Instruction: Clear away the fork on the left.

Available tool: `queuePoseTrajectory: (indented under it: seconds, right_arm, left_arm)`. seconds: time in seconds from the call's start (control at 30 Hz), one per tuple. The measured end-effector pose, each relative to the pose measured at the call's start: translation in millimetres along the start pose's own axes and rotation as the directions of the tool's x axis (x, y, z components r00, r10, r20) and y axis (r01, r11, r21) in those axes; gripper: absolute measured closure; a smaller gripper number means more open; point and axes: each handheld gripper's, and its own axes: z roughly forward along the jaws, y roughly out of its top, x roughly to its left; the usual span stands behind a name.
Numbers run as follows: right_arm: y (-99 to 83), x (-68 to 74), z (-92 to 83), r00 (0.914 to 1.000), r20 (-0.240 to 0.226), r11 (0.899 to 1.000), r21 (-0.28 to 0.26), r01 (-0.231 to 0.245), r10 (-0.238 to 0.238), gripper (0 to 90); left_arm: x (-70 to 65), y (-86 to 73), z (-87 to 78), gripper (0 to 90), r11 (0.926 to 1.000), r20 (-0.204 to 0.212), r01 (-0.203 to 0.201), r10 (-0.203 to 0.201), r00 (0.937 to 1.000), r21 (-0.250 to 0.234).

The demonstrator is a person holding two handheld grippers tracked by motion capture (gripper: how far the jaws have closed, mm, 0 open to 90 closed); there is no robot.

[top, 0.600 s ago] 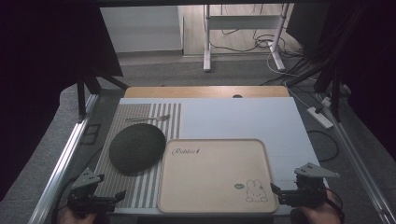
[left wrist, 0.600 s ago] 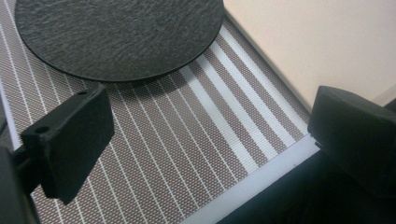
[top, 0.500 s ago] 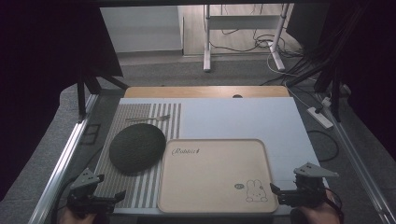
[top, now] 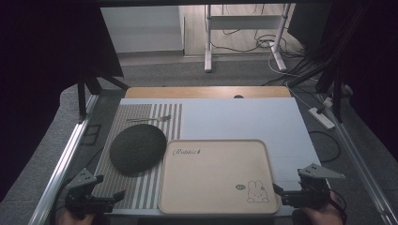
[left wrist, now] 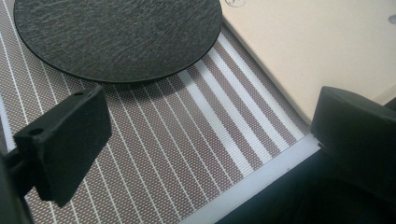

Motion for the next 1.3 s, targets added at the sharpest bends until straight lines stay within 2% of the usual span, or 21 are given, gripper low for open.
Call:
queuePoseTrajectory:
  seconds: [0.2,0.4,0.47,0.5,0.53,0.6,0.67,0.8,0.83,1.0,1.13,1.3]
  right_arm:
    - [0.0,0.7,0.1,1.0000,0.004,1.000,0.001,0.007,-0.007,0.0]
    - [0.0,1.9,0.2,0.9999,0.011,1.000,0.001,0.013,-0.013,0.0]
    - [0.0,1.8,0.4,0.9999,0.011,1.000,0.003,0.011,-0.011,0.0]
    - [0.0,1.8,0.4,0.9999,0.011,1.000,0.003,0.011,-0.011,0.0]
    - [0.0,1.9,0.5,0.9999,0.011,1.000,0.004,0.012,-0.012,0.0]
    - [-0.1,1.9,0.4,0.9998,0.011,1.000,0.003,0.014,-0.014,0.0]
    - [-0.1,1.9,0.4,0.9999,0.011,1.000,0.003,0.013,-0.013,0.0]
    - [0.0,2.0,0.6,0.9998,0.011,1.000,0.004,0.014,-0.014,0.0]
    - [-0.1,2.0,0.6,0.9998,0.011,1.000,0.004,0.015,-0.015,0.0]
    - [0.0,2.0,0.9,0.9998,0.011,1.000,0.006,0.014,-0.014,0.0]
    - [0.1,1.7,1.2,0.9999,0.010,1.000,0.010,0.013,-0.013,0.0]
    - [0.1,2.0,1.2,0.9998,0.011,1.000,0.010,0.016,-0.016,0.0]
  left_arm:
    - [2.6,1.1,1.7,0.0,0.9998,0.020,0.014,-0.014,0.9997,0.016]
    - [3.0,2.8,2.8,0.0,0.9995,0.021,0.017,-0.018,0.9996,0.025]
    - [3.3,5.4,3.4,0.0,1.0000,0.016,-0.004,0.004,0.9999,-0.005]
    - [3.3,5.4,3.4,0.0,1.0000,0.016,-0.004,0.004,0.9999,-0.005]
    - [3.8,8.4,4.7,0.0,0.9997,0.002,-0.024,0.024,0.9997,-0.004]
    - [4.4,9.3,5.4,0.0,0.9993,-0.001,-0.037,0.037,0.9993,-0.005]
    - [5.3,9.7,7.4,0.0,0.9989,0.011,-0.046,0.046,0.9989,-0.002]
    - [5.4,9.6,9.5,0.0,0.9987,0.015,-0.050,0.049,0.9987,0.010]
    - [5.7,10.1,10.7,0.0,0.9985,0.029,-0.055,0.054,0.9981,0.011]
    - [7.2,12.2,13.7,0.0,0.9979,0.026,-0.060,0.059,0.9979,0.025]
    - [11.9,18.0,18.4,0.0,0.9985,0.037,-0.049,0.048,0.9982,0.023]
    - [17.9,24.0,29.1,0.0,0.9970,0.020,-0.065,0.064,0.9977,0.043]
